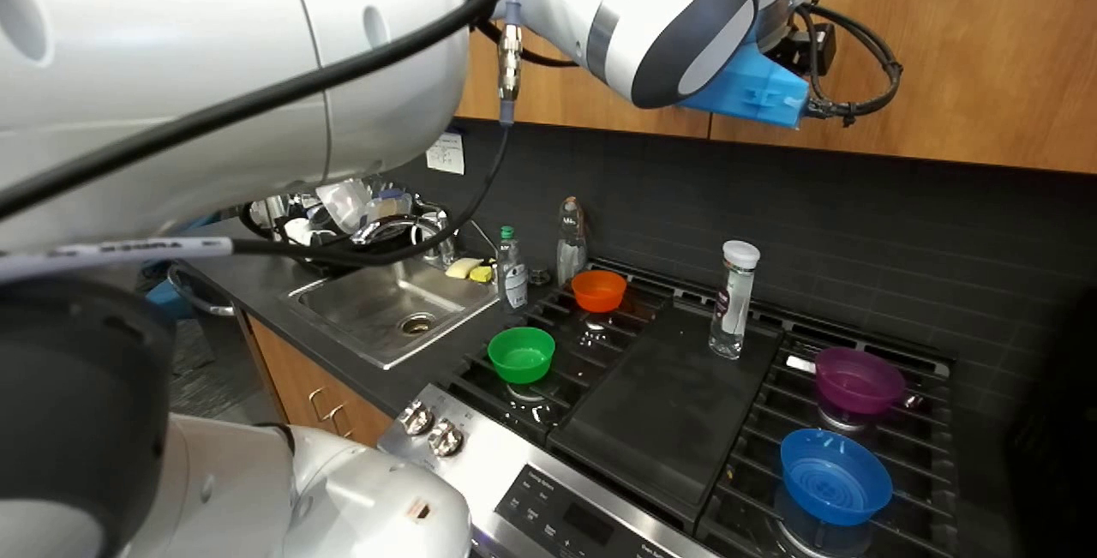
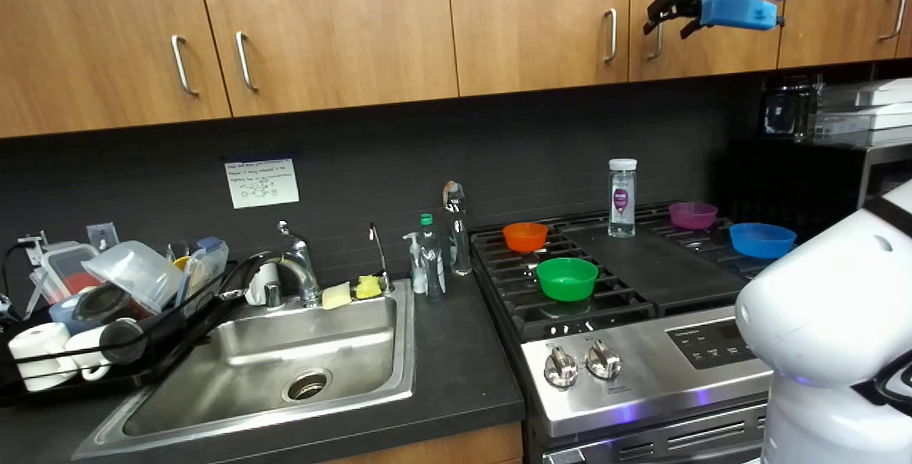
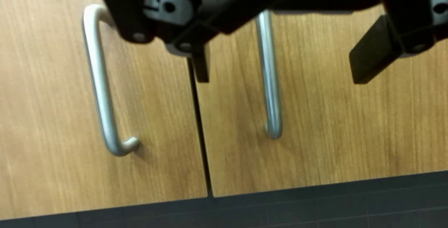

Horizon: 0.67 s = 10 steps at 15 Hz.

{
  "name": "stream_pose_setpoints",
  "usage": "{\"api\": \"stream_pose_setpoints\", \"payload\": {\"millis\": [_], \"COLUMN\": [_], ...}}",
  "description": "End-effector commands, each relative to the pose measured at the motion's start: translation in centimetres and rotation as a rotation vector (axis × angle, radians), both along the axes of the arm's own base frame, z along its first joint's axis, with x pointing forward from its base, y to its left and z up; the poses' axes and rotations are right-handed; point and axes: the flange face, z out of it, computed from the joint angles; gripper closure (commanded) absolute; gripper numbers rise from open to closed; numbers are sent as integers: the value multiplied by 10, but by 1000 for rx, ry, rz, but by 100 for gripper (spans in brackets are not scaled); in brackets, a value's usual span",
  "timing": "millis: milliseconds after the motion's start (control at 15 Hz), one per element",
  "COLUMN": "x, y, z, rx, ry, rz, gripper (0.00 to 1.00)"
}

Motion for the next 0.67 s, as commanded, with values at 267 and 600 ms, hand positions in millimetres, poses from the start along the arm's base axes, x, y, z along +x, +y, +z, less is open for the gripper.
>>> {"api": "stream_pose_setpoints", "payload": {"millis": [267, 600], "x": [2, 0], "y": [7, 7], "z": [5, 4], "rx": [-8, -1], "ry": [-2, -4], "rz": [13, 6], "gripper": [21, 58]}}
